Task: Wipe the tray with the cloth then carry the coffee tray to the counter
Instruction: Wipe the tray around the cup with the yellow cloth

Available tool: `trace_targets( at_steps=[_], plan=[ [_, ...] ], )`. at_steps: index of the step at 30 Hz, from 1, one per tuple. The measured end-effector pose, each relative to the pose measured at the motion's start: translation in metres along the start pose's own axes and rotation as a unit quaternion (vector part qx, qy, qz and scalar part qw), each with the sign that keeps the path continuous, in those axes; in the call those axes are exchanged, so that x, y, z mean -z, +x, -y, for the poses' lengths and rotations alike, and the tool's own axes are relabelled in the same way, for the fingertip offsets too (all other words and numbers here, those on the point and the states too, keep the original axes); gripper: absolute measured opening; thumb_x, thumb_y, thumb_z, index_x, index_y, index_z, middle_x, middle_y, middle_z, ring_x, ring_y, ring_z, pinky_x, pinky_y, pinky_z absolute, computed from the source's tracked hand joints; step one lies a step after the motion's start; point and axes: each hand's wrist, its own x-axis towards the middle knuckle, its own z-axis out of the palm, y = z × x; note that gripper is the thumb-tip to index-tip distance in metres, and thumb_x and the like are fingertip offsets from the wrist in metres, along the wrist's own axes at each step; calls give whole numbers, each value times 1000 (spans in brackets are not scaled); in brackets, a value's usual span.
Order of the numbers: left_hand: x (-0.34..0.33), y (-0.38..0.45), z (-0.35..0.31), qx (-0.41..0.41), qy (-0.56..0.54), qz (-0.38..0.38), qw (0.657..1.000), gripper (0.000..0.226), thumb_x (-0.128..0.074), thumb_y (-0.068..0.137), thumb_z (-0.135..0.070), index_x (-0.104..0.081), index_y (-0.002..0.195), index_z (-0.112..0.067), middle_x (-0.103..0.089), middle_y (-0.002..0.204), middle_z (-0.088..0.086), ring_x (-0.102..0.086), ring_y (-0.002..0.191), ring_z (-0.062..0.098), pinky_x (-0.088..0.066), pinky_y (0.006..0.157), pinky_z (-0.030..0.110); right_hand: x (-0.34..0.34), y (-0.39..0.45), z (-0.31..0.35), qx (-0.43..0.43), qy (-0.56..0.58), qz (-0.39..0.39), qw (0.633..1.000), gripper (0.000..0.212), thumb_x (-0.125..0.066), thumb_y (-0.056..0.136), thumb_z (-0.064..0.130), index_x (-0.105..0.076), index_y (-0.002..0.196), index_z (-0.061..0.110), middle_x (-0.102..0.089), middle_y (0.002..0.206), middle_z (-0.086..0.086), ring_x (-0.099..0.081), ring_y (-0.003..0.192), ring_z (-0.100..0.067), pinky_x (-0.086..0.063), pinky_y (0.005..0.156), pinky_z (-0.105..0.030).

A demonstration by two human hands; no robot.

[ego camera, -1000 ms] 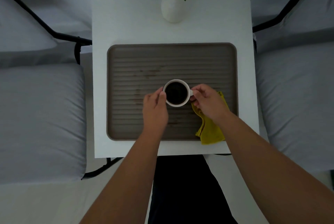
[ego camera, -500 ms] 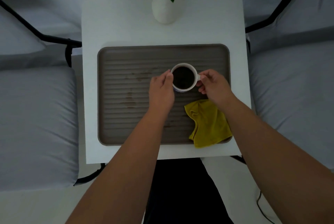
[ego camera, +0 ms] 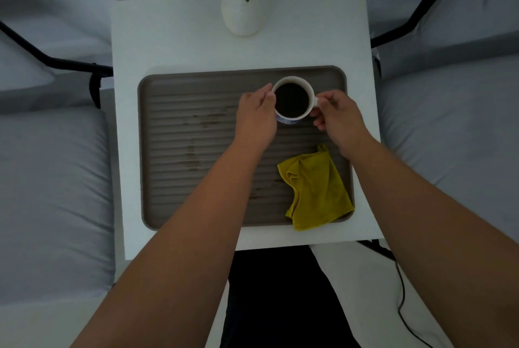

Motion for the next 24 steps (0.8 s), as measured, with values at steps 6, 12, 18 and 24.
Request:
trace_targets(
  at_steps=[6,12,18,24],
  plan=[
    [41,-39,1,-4,26,-76,997,37,-48,99,-22,-55,135,-18,-47,125,3,-49,104,5,-33,95,11,-2,-36,-8,-5,-24,-68,997,30,-47,96,27,-39,124,26,-63,94,1,-60,78,-12,-49,69,-26],
    [108,-98,63,64,87,-183,977,35,-56,95,-20,-57,130,-27,-45,133,6,-50,113,16,-42,98,27,-23,-104,-60,109,-314,-46,942,43,-58,88,38,-50,124,18,-41,139,-7,-38,126,-28,-33,102,-35],
    [144,-144,120,128,140,-207,960,56,-61,92,-15,-42,145,-15,-33,145,13,-36,134,28,-30,110,33,-60,-121,-91,108,-448,-79,884,62,-57,86,43,-42,139,13,-13,157,-17,-25,137,-43,-23,113,-51],
    [156,-152,140,131,32,-202,970,57,-46,98,-8,-33,148,-31,-44,141,0,-50,124,19,-43,100,31,-88,-121,-81,101,-358,-173,912,37,-61,84,14,-62,122,15,-42,139,-24,-45,120,-46,-36,102,-51]
  ],
)
